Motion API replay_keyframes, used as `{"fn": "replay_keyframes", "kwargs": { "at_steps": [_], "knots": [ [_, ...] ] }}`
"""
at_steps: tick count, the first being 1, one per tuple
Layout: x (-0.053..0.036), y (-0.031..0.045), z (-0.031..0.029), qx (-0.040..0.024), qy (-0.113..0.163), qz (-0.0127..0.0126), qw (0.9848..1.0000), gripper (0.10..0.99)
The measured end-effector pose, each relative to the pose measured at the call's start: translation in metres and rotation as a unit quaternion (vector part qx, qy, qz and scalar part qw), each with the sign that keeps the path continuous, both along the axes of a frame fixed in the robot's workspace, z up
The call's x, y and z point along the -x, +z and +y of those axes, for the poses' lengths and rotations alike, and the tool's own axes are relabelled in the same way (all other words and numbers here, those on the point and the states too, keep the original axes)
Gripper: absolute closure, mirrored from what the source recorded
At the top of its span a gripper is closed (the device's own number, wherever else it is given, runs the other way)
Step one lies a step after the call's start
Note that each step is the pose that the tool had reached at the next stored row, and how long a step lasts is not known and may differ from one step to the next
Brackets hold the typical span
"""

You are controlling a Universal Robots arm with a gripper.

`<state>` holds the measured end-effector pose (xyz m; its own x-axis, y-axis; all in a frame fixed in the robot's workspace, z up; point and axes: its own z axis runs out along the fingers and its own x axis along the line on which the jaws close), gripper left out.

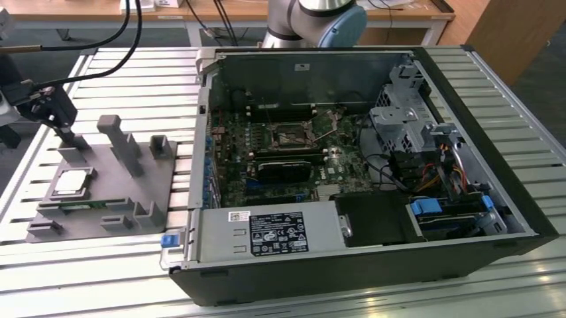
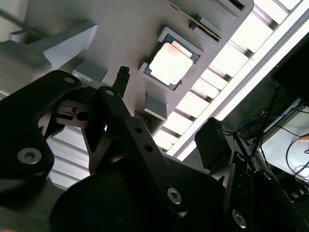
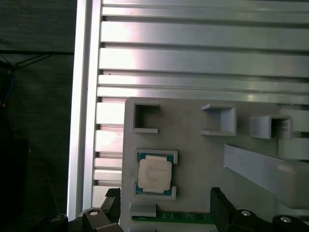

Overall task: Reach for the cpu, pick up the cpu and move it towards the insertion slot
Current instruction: 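Pick up the cpu and move it towards the insertion slot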

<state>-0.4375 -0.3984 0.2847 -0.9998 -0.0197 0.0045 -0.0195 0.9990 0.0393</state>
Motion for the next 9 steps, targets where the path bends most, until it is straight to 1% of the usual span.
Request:
{"fn": "replay_keyframes", "kwargs": {
  "at_steps": [9],
  "knots": [
    [0.0,-0.0036,0.0,0.0,0.0,0.0,1.0,0.263]
  ]
}}
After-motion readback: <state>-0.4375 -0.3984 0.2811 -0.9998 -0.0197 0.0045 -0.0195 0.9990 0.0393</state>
